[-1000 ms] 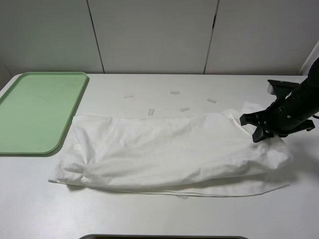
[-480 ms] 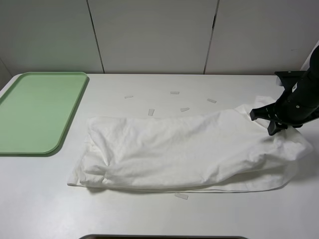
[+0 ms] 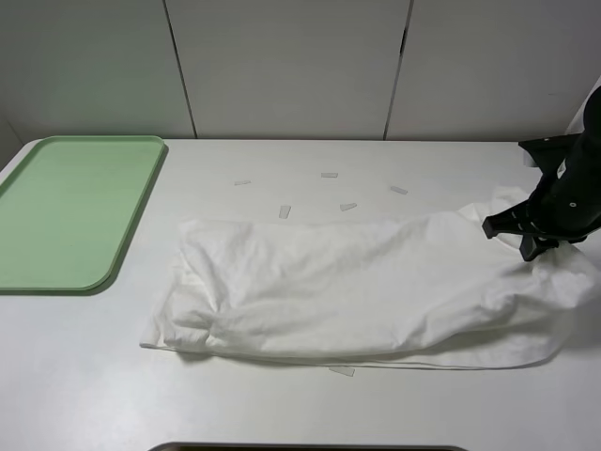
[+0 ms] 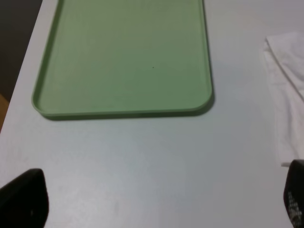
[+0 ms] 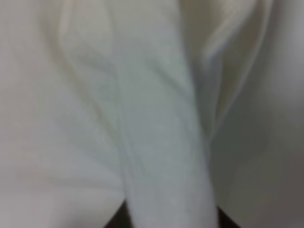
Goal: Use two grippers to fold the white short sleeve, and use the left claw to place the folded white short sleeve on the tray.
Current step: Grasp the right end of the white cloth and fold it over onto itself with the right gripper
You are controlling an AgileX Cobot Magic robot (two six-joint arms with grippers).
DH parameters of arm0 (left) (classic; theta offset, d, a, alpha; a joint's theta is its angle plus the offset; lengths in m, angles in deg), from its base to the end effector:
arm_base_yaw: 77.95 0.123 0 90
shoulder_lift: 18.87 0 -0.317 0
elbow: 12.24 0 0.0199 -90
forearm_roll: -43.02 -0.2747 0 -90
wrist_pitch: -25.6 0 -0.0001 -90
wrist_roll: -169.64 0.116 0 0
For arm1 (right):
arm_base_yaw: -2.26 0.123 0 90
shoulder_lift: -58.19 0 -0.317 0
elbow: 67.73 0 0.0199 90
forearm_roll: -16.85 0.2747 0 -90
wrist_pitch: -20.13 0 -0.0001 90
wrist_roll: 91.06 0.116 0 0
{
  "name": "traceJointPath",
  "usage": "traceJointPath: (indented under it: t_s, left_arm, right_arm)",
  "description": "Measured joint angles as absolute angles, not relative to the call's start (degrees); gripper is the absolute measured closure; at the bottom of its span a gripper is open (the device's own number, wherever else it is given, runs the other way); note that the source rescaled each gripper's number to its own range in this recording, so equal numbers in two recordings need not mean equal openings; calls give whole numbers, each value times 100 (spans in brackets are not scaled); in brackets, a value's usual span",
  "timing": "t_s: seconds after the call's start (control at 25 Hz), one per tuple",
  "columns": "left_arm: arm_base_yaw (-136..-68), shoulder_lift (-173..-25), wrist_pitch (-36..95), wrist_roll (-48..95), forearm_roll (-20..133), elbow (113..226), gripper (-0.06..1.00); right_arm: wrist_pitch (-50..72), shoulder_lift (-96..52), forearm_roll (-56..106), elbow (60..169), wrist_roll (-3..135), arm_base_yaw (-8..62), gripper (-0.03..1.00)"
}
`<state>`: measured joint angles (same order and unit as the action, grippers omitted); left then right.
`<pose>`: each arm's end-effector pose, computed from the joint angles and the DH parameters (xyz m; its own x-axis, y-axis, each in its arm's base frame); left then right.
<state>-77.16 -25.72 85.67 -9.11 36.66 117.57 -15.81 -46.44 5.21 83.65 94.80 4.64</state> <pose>0.0076 0.0112 0.2745 -0.4596 0.0706 -0.8853 -0.0640 0.9916 0.1123 0.3167 -0.0006 0.1431 -0.9764 -0.1031 -0.1895 -0.0795 0.9885 -0.1283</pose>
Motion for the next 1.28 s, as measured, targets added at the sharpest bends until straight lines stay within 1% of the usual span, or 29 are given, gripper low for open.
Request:
traceJointPath:
  t_s: [0.12,0.28,0.52,0.64,0.68,0.8,0.92,0.96,1.28]
  left_arm:
    - [-7716,-2572,8567,-911,3666,11757,-5]
    - [-7716,-2572,8567,-911,3666,11757,-5]
    - [-7708,-2572,8567,-911,3666,11757,-5]
    - [-7708,-2572,8567,-911,3666,11757,-5]
    - [-7708,-2572,8567,-911,3666,11757,-5]
    - [-7708,-2572,8567,-911,3666,11757,-5]
    - [-7708,-2572,8567,-911,3666,11757,-5]
    - [-7708,-2572,8567,-911,3666,11757,-5]
    - [-7708,-2572,8567,-911,3666,11757,-5]
  right_arm:
    - [-1801,-4644,93,8553,9508,464,92]
    - [-2169,-4644,-634,8842,9975,464,92]
    - [-2498,-4644,-741,8931,10223,641,92]
    - [-2706,-4644,-502,8937,10262,923,92]
    - [-2795,-4644,-280,8937,10273,1170,92]
    - [-2809,-4644,30,8998,10273,1517,92]
    - [-2822,-4644,248,9105,10273,1676,92]
    - [-2822,-4637,626,9251,10273,1838,92]
    - [-2658,-4672,1988,9344,10273,1977,92]
